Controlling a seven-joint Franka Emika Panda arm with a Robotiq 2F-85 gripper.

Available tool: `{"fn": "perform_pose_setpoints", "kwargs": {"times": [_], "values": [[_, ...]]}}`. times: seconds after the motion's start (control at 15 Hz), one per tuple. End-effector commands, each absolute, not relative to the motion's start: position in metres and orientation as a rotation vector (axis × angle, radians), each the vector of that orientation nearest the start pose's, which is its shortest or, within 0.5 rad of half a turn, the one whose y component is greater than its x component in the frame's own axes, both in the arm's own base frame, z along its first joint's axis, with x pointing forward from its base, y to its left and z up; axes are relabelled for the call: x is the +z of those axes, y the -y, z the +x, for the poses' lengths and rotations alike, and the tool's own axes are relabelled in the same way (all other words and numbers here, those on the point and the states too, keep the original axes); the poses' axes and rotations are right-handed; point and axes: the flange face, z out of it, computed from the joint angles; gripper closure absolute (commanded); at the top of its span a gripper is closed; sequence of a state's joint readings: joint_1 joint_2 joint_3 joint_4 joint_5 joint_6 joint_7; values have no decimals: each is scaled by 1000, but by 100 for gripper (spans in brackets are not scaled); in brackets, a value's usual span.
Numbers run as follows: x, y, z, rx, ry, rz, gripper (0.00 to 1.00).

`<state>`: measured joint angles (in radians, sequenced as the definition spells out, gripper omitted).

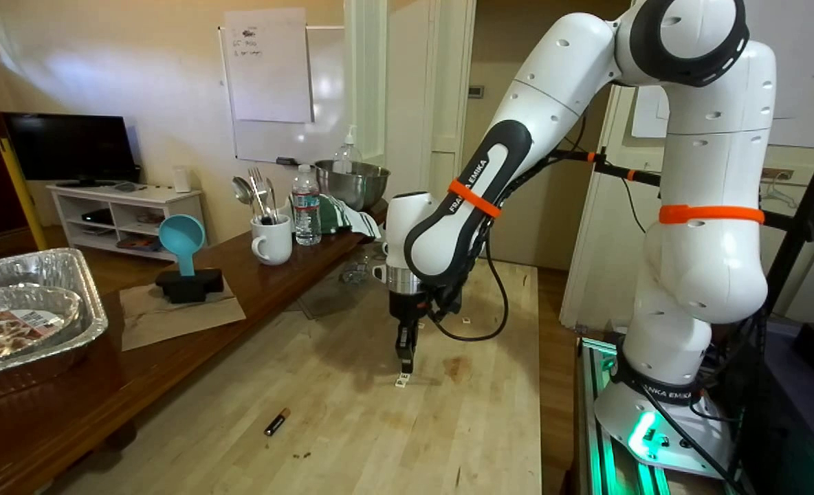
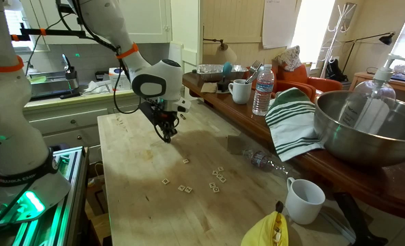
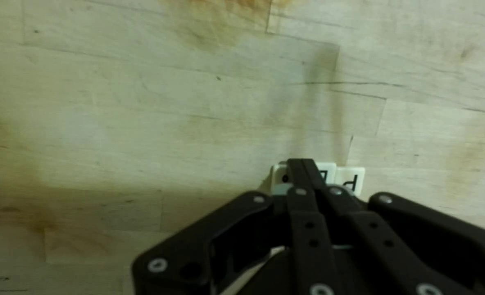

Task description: Move three letter blocks to the far left, then move three more to the left.

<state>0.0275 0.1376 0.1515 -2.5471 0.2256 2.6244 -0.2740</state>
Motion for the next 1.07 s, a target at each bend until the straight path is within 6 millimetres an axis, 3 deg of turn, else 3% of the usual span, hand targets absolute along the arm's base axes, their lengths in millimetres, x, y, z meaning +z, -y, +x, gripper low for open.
{"fn": "perform_pose_setpoints", "kwargs": {"times": [0.0,0.33,0.67,1.0], "values": [[217,-78,443,149,317,-2969,100],[264,-55,458,101,201,-2973,100],[311,-7,474,-21,68,-2984,100],[324,51,492,-138,74,-3030,100]]}}
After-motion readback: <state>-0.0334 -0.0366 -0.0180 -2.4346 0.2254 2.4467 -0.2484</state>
